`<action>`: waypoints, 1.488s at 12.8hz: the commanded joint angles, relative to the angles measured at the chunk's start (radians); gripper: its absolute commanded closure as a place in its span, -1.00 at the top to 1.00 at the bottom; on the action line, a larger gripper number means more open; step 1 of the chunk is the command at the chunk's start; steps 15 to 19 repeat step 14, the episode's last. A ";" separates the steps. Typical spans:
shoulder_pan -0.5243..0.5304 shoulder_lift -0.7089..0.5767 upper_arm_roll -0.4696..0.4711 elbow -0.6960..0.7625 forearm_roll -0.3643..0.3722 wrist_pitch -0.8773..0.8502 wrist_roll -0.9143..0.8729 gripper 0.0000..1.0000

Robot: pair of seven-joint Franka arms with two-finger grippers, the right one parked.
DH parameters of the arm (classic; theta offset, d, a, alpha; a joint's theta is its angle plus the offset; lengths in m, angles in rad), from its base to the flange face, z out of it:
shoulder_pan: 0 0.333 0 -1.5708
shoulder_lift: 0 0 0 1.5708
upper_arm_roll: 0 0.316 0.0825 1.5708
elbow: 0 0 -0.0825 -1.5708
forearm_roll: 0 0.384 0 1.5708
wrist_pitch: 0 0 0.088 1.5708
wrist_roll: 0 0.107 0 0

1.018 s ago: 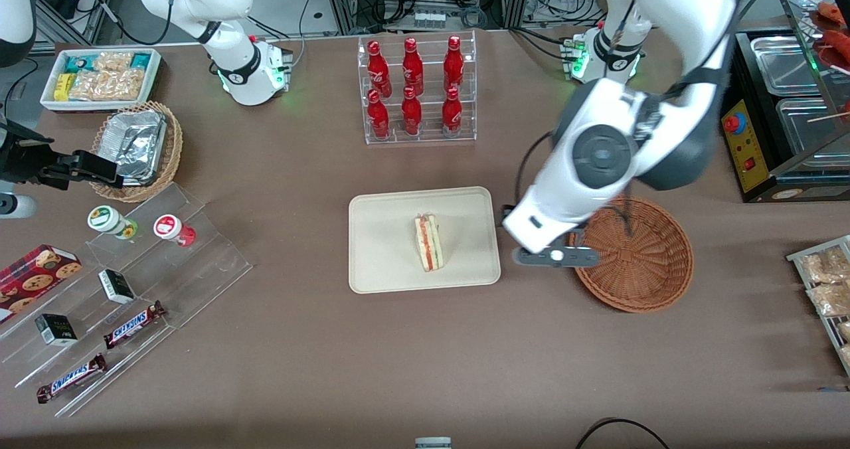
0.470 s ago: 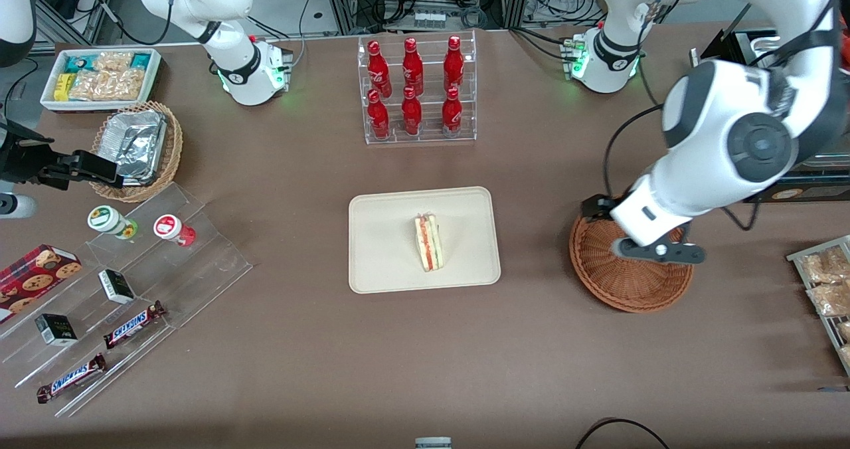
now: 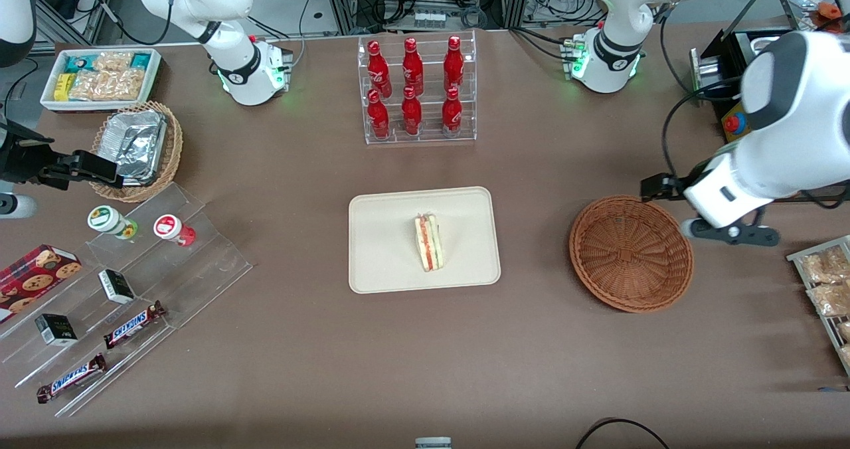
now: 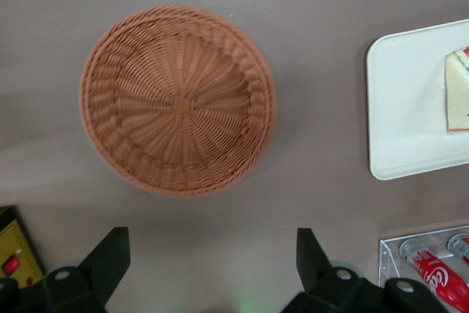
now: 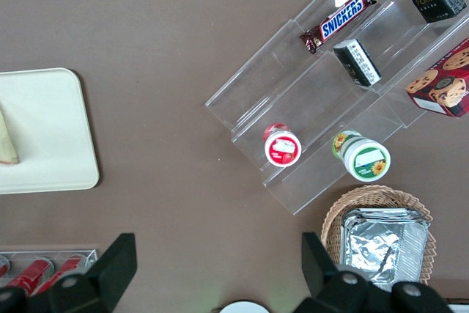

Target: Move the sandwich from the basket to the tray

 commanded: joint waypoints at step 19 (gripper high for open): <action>-0.015 -0.204 0.119 -0.052 0.005 -0.153 0.018 1.00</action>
